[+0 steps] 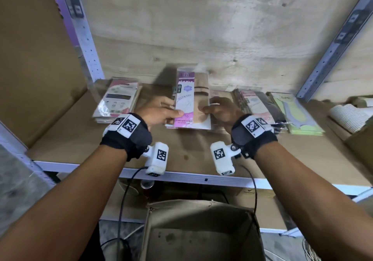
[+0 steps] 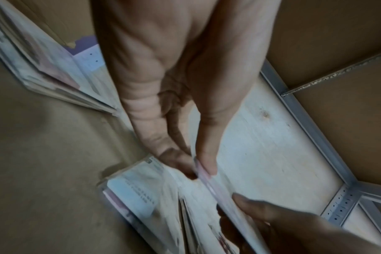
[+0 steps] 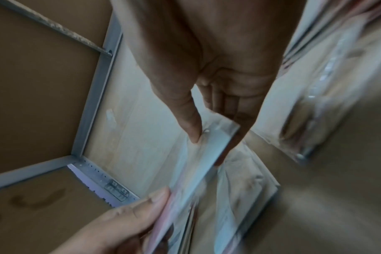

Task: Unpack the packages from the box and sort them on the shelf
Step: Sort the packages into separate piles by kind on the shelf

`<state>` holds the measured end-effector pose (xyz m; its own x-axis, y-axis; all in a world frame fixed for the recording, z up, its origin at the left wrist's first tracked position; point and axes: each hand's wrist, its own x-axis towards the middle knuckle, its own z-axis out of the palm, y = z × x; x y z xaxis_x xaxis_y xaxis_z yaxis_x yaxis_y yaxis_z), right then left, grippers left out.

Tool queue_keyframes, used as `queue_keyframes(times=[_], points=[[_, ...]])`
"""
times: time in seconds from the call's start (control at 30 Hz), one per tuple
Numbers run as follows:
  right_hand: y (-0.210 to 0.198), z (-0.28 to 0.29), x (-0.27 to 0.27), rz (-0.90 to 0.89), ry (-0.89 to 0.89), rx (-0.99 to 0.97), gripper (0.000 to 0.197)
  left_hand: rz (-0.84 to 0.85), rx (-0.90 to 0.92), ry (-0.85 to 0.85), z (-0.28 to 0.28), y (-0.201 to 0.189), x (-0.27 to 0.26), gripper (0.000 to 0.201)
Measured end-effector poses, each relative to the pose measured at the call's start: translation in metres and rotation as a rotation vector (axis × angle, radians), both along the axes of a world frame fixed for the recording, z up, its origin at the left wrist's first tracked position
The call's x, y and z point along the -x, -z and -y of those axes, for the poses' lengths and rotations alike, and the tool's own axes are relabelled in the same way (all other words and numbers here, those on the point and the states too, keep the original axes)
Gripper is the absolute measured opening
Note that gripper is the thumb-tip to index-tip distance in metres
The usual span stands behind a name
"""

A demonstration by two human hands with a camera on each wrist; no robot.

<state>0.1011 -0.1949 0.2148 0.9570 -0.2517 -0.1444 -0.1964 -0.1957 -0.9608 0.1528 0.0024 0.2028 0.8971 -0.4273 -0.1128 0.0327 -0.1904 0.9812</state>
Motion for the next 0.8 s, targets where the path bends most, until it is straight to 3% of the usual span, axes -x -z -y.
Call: queue_keyframes(times=[0.1, 0.33, 0.47, 0.8], points=[[-0.009, 0.000, -0.025, -0.023, 0.002, 0.163, 0.018, 0.103, -0.003, -0.136, 0.007, 0.000, -0.010, 0.039], [-0.018, -0.006, -0.061, -0.181, 0.024, 0.477, 0.071, 0.190, -0.139, -0.254, 0.012, 0.009, -0.033, 0.035], [-0.007, -0.009, -0.066, -0.222, 0.052, 0.620, 0.076, 0.163, -0.194, -0.226, 0.014, 0.020, -0.042, 0.033], [0.011, -0.014, -0.077, -0.238, 0.030, 0.728, 0.088, 0.056, -0.283, -0.219, 0.012, 0.034, -0.054, 0.040]])
